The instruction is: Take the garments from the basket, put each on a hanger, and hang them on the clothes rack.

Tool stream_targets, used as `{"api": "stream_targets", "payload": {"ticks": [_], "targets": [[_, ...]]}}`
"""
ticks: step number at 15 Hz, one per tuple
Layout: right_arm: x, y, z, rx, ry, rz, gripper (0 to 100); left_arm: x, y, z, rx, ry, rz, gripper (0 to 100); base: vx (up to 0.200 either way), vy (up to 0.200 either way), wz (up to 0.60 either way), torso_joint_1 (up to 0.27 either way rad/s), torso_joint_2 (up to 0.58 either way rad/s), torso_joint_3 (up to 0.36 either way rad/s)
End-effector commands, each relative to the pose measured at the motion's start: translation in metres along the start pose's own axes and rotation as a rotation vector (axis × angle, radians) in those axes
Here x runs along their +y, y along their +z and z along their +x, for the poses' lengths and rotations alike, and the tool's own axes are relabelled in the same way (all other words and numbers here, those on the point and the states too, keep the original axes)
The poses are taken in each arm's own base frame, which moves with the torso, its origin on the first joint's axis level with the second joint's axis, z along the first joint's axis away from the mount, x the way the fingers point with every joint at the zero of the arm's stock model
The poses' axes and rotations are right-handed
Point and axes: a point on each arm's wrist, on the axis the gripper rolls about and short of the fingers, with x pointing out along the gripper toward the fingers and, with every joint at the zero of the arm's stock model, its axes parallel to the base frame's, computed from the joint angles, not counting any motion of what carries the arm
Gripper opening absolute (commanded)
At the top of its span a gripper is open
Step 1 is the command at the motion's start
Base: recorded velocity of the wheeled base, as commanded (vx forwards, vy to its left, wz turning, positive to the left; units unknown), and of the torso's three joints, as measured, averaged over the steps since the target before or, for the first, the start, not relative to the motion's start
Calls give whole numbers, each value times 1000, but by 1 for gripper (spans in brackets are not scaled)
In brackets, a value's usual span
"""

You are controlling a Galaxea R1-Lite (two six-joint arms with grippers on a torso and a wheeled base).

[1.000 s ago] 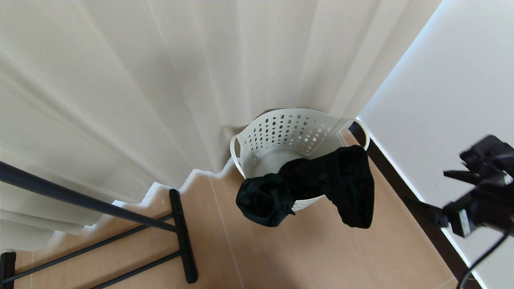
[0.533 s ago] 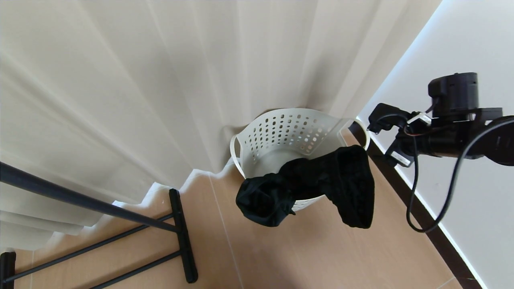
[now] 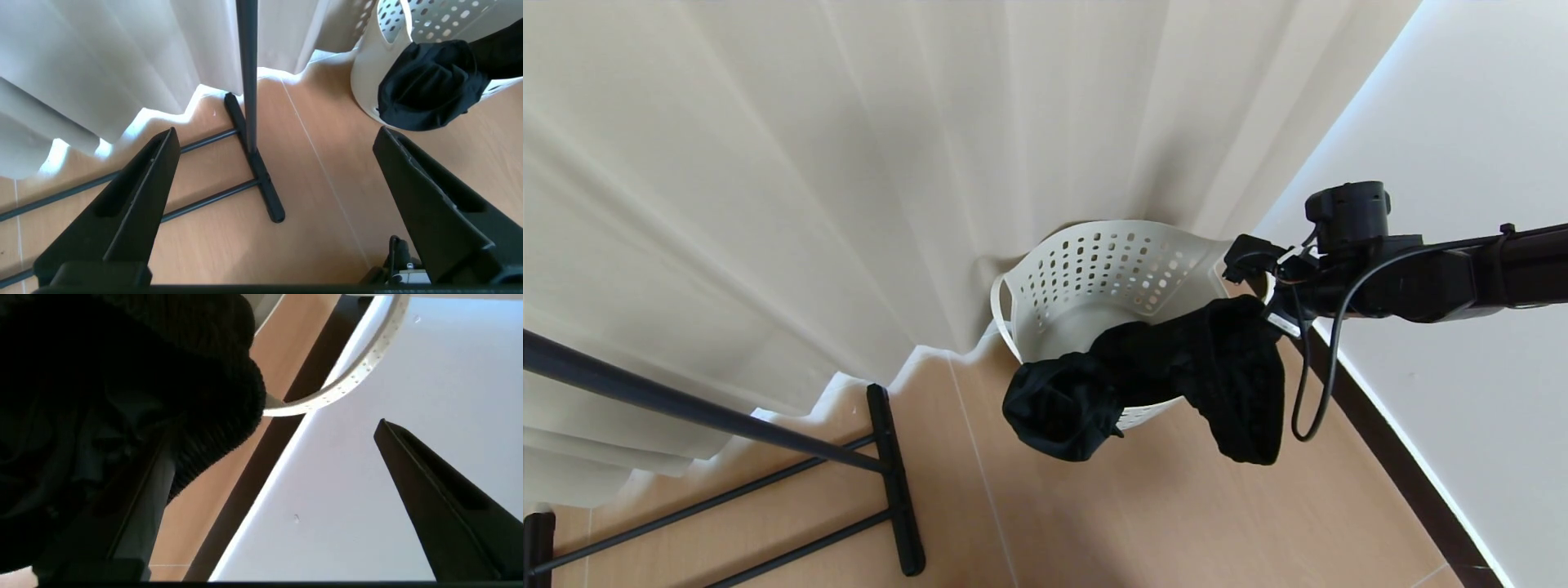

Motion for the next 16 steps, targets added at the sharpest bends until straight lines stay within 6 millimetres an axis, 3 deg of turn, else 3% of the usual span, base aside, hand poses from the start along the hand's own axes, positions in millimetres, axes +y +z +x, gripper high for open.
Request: {"api": "stream_targets", "payload": {"ticks": [1,14,15,16], "targets": [[2,0,3,1,4,0,100,0,0,0,-1,0,0,100,0,0,0,0,0,0],[15,4,20,2,36,0,100,0,0,0,-1,0,0,100,0,0,0,0,0,0],[16,4,20,4,40,-2,0,0,0,0,1,0,0,100,0,0,0,0,0,0],[18,4,24,8,44,-4,0,0,0,0,1,0,0,100,0,0,0,0,0,0]]}}
